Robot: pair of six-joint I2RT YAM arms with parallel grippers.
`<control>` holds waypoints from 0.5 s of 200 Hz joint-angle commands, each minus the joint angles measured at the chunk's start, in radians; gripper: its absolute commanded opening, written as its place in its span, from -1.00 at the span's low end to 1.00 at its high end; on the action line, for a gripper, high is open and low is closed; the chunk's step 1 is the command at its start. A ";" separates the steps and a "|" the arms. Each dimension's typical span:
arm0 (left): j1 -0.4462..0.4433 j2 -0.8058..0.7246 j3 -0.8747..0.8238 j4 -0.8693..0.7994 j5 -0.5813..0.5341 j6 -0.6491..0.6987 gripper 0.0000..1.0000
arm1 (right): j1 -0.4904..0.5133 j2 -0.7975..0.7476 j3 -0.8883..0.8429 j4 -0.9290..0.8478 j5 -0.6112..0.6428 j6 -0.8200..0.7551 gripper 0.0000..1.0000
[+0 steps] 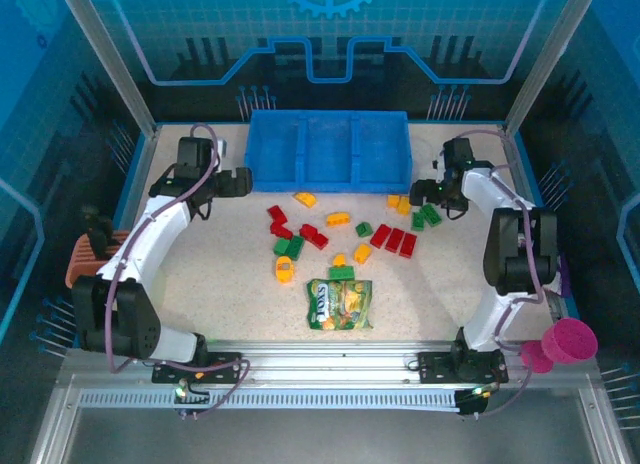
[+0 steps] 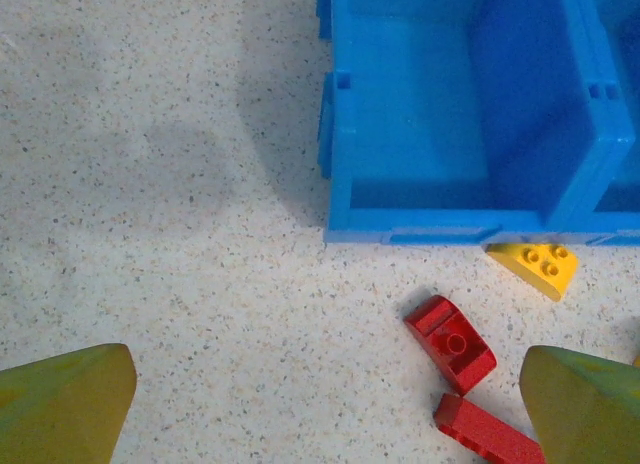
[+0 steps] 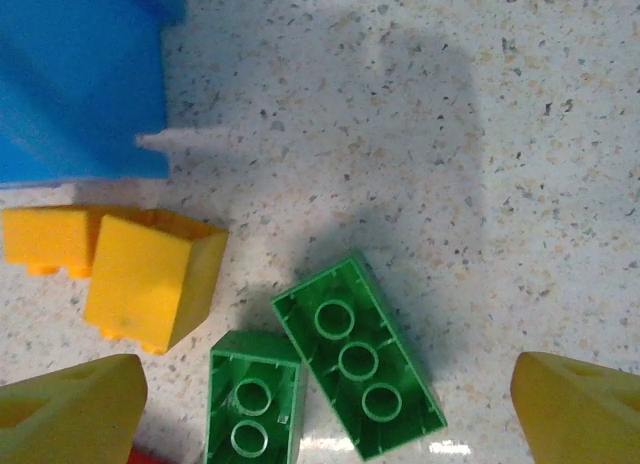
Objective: Sort the legos into containers by color
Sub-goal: Pick up the lego from the middle-right of the table.
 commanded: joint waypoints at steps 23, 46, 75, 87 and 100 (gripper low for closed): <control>-0.018 -0.007 0.032 -0.041 0.014 0.011 0.99 | -0.029 0.086 0.049 -0.040 0.011 0.012 0.78; -0.023 -0.011 0.048 -0.052 0.014 0.017 0.99 | -0.029 0.094 0.045 -0.027 0.008 0.006 0.71; -0.026 -0.012 0.062 -0.065 0.002 0.031 0.99 | -0.019 0.127 0.059 -0.046 0.028 -0.007 0.65; -0.028 -0.014 0.061 -0.066 0.003 0.034 0.99 | -0.013 0.147 0.070 -0.065 0.049 -0.015 0.61; -0.028 -0.015 0.061 -0.067 -0.002 0.036 0.99 | -0.008 0.165 0.082 -0.088 0.065 -0.025 0.60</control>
